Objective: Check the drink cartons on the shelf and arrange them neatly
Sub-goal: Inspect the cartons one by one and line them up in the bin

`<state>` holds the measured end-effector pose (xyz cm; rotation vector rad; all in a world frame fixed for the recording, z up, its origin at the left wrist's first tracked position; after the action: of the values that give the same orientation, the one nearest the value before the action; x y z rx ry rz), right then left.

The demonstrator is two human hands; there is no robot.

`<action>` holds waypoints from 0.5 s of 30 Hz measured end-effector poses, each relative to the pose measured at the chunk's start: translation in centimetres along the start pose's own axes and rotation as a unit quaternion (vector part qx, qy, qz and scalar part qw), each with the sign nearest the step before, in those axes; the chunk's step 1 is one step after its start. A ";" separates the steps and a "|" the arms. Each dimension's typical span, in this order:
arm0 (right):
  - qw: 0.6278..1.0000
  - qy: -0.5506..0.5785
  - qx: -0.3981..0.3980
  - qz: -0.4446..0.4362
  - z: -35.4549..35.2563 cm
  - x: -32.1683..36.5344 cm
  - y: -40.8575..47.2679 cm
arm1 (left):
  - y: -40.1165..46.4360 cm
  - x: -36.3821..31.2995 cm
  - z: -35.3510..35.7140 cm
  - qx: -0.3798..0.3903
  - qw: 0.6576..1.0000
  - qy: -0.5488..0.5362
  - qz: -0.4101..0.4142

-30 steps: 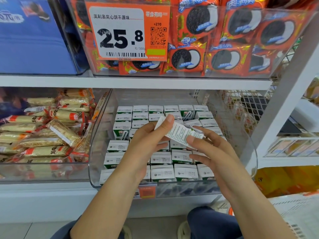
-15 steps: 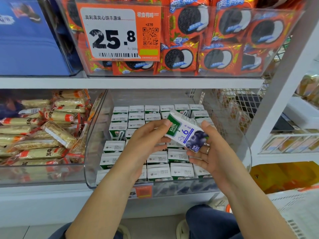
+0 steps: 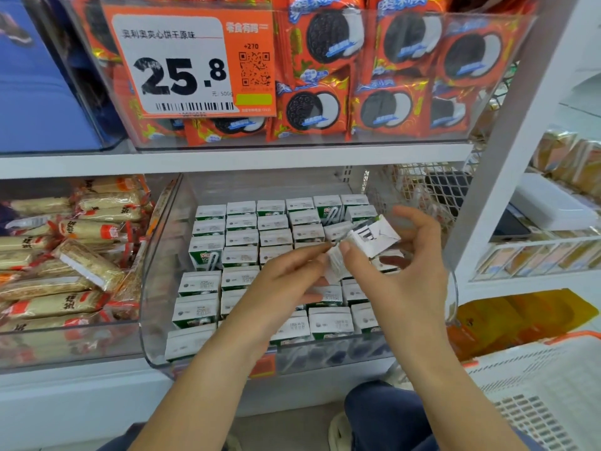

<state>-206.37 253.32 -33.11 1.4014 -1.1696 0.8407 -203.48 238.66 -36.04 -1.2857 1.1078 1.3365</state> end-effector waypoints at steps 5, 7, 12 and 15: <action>0.993 -0.101 0.012 -0.065 0.5 0.4 -0.5 | 0.1 0.3 -0.1 -0.020 0.997 -0.059 -0.034; 0.989 -0.120 0.014 -0.081 0.6 0.5 -0.5 | 0.1 0.4 -0.2 -0.018 0.996 -0.071 -0.042; 0.994 -0.090 0.028 -0.054 0.4 0.5 -0.2 | 0.1 0.2 -0.5 -0.028 0.997 -0.074 -0.018; 0.997 0.049 0.036 0.054 -0.3 0.0 0.7 | 0.2 -0.1 -1.0 -0.049 0.994 -0.102 -0.004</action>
<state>-207.03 253.61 -32.87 1.3478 -1.1577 1.0261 -203.51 237.64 -35.99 -1.1916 0.9053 1.4964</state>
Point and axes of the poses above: each hand's wrist, its own y-axis towards the middle knuckle, its own z-axis out of the palm, x = y × z, the point moved 4 cm from there along y, towards the middle knuckle, and after that the axes turned 7 degrees about z, right-handed, at the moved point
